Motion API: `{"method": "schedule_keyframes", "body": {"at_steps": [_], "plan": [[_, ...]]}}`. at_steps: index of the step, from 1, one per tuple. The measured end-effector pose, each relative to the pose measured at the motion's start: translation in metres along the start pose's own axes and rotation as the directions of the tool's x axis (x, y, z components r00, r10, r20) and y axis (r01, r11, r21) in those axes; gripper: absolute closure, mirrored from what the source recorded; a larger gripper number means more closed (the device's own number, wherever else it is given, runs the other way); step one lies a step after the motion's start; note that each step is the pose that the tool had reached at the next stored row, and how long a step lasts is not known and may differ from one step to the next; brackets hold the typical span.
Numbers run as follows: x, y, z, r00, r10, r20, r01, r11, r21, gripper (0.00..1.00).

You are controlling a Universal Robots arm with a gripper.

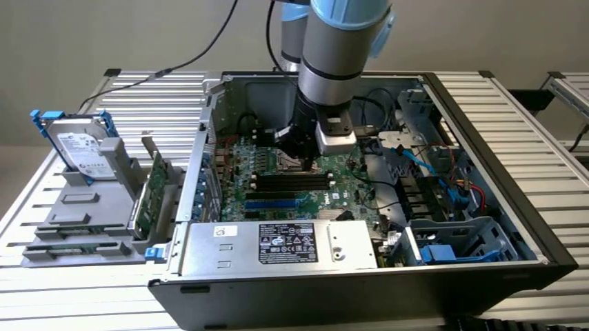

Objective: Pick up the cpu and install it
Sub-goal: 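Install the second cpu locking lever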

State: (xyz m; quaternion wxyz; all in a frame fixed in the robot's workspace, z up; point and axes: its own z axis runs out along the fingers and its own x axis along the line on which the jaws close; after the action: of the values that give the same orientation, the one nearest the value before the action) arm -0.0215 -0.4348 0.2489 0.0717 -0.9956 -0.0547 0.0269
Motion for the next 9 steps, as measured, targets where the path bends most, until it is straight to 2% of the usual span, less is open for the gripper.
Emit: {"method": "schedule_keyframes", "body": {"at_steps": [1, 2, 5, 6, 9], "plan": [[0.000, 0.0024, 0.0001, 1.0000, 0.000, 0.0000, 0.000, 1.0000, 0.0009, 0.89], [-0.001, 0.0038, 0.0009, 1.0000, 0.000, -0.0007, 0.000, 1.0000, 0.0055, 0.89], [-0.008, 0.0033, 0.0025, 0.9999, -0.003, -0.0112, 0.003, 0.9999, 0.0144, 0.89], [-0.010, 0.0031, 0.0028, 0.9999, -0.004, -0.0125, 0.004, 0.9998, 0.0180, 0.89], [-0.017, 0.0023, 0.0039, 0.9999, -0.008, -0.0134, 0.008, 0.9997, 0.0225, 0.89]]}}
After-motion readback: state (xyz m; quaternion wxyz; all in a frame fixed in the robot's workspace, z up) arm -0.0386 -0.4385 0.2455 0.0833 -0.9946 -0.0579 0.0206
